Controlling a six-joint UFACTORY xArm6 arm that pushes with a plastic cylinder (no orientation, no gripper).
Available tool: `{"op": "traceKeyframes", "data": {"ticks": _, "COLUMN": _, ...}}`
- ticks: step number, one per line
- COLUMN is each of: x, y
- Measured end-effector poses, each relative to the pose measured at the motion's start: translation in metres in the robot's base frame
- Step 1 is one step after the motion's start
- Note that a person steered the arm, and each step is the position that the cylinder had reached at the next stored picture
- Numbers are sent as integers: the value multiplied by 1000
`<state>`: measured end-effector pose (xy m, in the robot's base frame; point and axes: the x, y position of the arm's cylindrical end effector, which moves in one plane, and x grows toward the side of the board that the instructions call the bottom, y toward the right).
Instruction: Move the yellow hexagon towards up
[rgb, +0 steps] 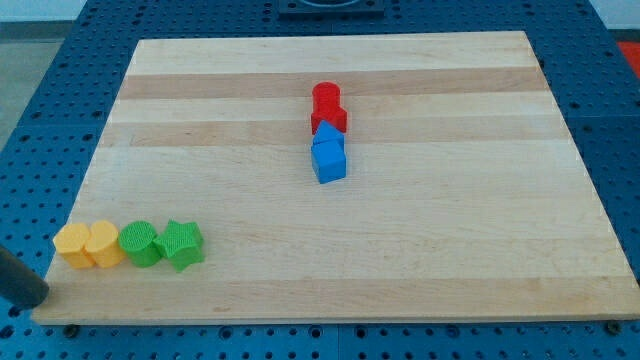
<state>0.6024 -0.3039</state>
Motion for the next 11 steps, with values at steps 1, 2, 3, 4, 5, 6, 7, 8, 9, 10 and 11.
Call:
{"op": "traceKeyframes", "data": {"ticks": 1, "x": -15, "y": -1}}
{"op": "traceKeyframes", "data": {"ticks": 2, "x": -25, "y": -1}}
{"op": "traceKeyframes", "data": {"ticks": 3, "x": -37, "y": -1}}
{"op": "traceKeyframes", "data": {"ticks": 4, "x": -39, "y": 3}}
{"op": "traceKeyframes", "data": {"ticks": 5, "x": -39, "y": 36}}
{"op": "traceKeyframes", "data": {"ticks": 6, "x": -39, "y": 71}}
{"op": "traceKeyframes", "data": {"ticks": 7, "x": -48, "y": 96}}
{"op": "traceKeyframes", "data": {"ticks": 8, "x": -62, "y": 92}}
{"op": "traceKeyframes", "data": {"ticks": 9, "x": -72, "y": 82}}
{"op": "traceKeyframes", "data": {"ticks": 10, "x": -83, "y": 82}}
{"op": "traceKeyframes", "data": {"ticks": 11, "x": -64, "y": 71}}
